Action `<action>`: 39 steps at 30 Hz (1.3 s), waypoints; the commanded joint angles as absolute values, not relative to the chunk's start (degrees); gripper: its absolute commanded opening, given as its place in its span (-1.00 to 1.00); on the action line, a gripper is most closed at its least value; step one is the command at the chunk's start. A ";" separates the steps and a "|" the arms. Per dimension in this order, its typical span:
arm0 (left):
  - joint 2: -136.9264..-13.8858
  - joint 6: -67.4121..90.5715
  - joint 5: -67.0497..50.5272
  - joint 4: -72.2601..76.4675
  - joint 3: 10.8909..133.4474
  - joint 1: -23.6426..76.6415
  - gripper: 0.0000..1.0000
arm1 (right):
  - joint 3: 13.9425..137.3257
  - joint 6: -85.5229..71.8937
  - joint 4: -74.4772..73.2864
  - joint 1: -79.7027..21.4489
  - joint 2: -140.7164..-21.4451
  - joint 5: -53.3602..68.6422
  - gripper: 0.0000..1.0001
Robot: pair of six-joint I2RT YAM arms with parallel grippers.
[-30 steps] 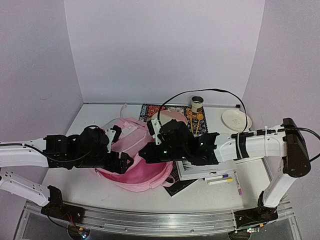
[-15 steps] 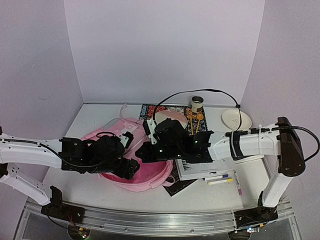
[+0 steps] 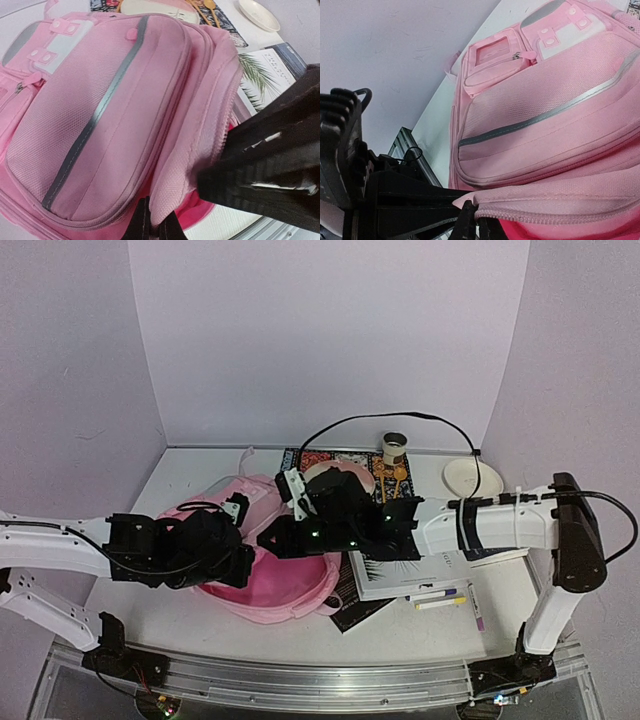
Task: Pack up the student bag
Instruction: Pass from the right arm to the left, then place the largest pocket of the bag in the student bag.
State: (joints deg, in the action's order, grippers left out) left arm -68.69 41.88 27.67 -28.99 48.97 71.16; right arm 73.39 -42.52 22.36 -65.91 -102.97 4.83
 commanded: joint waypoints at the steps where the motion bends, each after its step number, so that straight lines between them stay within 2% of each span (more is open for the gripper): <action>1: -66.09 53.34 38.09 -44.81 52.05 70.14 -1.00 | 76.85 -39.71 24.28 -65.62 -101.69 6.02 -0.61; 5: -64.47 60.57 42.21 -53.36 52.87 70.19 -1.00 | 76.14 -38.41 23.61 -64.38 -100.07 5.77 -0.35; 12: -60.64 62.37 46.07 -54.43 52.12 68.29 -1.00 | 69.37 -36.36 20.62 -59.97 -94.77 5.09 0.00; 22: -63.51 50.37 43.60 -40.09 48.64 66.30 -1.00 | 55.50 -32.76 12.04 -50.95 -83.38 -0.59 0.40; 33: -66.47 39.38 32.29 -23.47 41.26 66.16 -1.00 | 40.23 -31.50 9.10 -33.79 -73.65 -0.82 0.57; 39: -67.85 36.17 29.31 -21.79 42.39 66.18 -1.00 | 34.97 -29.99 8.88 -23.75 -71.89 0.94 0.69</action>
